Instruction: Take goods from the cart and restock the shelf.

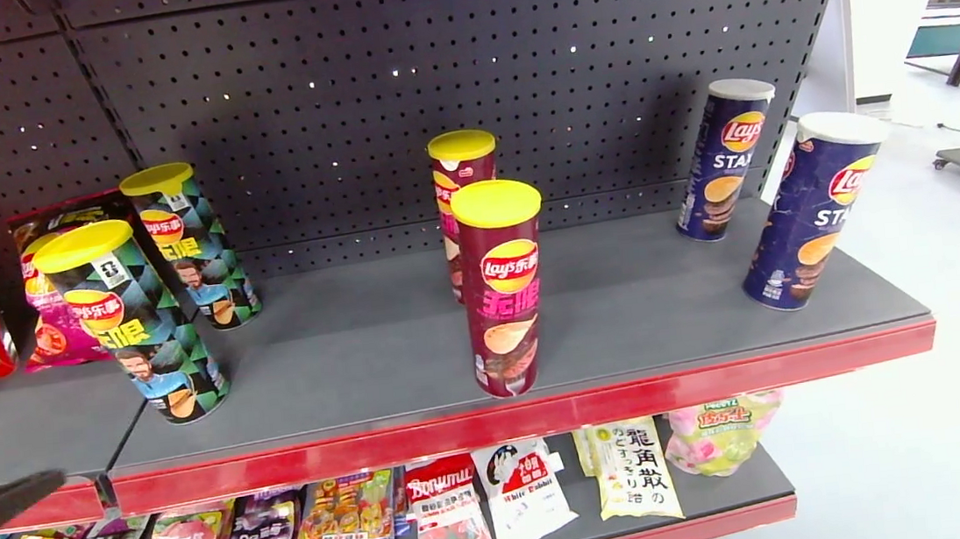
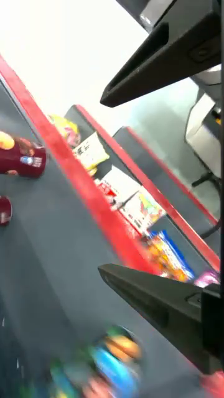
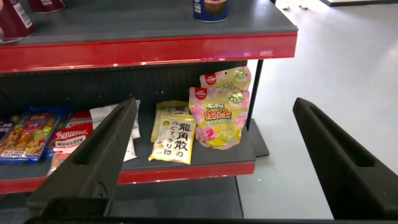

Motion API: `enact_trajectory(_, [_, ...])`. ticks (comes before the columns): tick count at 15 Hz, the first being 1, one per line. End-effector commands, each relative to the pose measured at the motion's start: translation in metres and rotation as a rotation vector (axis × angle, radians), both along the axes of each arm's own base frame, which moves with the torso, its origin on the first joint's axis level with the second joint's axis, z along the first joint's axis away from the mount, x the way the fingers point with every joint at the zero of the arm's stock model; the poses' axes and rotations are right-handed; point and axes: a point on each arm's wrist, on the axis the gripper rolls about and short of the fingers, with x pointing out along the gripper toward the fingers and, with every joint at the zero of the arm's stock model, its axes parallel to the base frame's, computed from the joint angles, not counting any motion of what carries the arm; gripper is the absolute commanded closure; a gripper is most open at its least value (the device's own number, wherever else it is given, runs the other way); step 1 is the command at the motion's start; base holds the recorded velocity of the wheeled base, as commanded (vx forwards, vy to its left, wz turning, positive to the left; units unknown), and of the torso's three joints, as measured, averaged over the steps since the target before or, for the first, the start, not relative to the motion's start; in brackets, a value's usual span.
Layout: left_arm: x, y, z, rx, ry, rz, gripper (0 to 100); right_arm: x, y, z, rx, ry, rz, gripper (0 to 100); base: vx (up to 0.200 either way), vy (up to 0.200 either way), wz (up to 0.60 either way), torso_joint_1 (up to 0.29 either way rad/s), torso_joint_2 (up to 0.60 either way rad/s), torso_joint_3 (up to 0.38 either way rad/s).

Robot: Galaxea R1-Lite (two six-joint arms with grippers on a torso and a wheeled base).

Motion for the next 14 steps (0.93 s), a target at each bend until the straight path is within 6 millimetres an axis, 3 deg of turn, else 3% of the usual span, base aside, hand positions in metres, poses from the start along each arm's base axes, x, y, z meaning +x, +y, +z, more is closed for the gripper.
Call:
enact_trajectory(1, [-0.080, 0.021, -0.035, -0.049, -0.174, 0.072, 0, 0.000, 0.000, 0.000, 0.000, 0.000, 0.001, 0, 0.000, 0.000, 0.00, 0.000, 0.00, 0.000])
enact_trajectory(4, [-0.091, 0.025, -0.053, -0.120, -0.178, 0.162, 0, 0.000, 0.000, 0.000, 0.000, 0.000, 0.001, 0, 0.000, 0.000, 0.00, 0.000, 0.00, 0.000])
enact_trajectory(6, [-0.088, 0.026, -0.061, -0.123, -0.138, 0.259, 0, 0.000, 0.000, 0.000, -0.002, 0.000, 0.004, 0, 0.000, 0.000, 0.00, 0.000, 0.00, 0.000])
enact_trajectory(12, [-0.078, 0.024, -0.086, -0.126, -0.040, 0.283, 0, 0.000, 0.000, 0.000, 0.000, 0.000, -0.002, 0, 0.000, 0.000, 0.00, 0.000, 0.00, 0.000])
enact_trajectory(14, [-0.074, 0.023, -0.094, -0.127, -0.035, 0.284, 0, 0.000, 0.000, 0.000, 0.000, 0.000, -0.002, 0, 0.000, 0.000, 0.60, 0.002, 0.00, 0.005])
